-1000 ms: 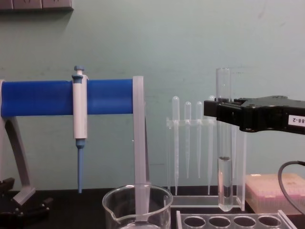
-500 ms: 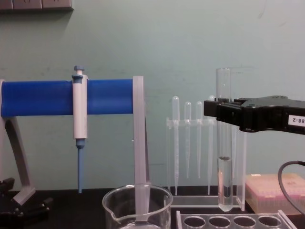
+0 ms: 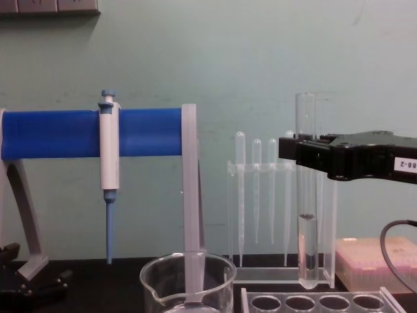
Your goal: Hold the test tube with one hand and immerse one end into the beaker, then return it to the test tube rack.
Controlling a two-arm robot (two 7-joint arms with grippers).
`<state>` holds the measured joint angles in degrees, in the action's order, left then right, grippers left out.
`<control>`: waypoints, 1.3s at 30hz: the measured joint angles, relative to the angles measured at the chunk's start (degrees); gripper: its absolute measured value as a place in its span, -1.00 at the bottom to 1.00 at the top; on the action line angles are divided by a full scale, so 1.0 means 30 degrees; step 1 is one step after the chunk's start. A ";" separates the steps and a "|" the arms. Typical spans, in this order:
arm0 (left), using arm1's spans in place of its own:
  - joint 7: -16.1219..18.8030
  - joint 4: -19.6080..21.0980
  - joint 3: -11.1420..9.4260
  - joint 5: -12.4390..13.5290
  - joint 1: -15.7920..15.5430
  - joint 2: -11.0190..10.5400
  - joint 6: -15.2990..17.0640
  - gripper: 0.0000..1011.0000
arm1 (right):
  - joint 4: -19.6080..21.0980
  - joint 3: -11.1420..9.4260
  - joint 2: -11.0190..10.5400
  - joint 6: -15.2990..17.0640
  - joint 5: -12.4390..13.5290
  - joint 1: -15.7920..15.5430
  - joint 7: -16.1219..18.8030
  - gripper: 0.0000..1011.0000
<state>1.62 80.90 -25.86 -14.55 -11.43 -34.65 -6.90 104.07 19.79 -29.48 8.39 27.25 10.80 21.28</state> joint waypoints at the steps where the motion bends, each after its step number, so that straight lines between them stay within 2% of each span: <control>1: -0.0001 0.0000 0.0001 0.0000 0.0001 0.0000 -0.0001 0.98 | -0.0001 0.0001 0.0000 0.0000 0.0001 0.0000 0.0000 -0.55; 39: -0.0001 0.0000 0.0001 0.0000 0.0001 0.0000 0.0000 0.98 | -0.0001 0.0000 0.0000 0.0000 0.0001 0.0000 0.0000 -0.55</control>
<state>1.62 80.90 -25.86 -14.55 -11.43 -34.64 -6.90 104.07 19.79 -29.48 8.39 27.25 10.80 21.28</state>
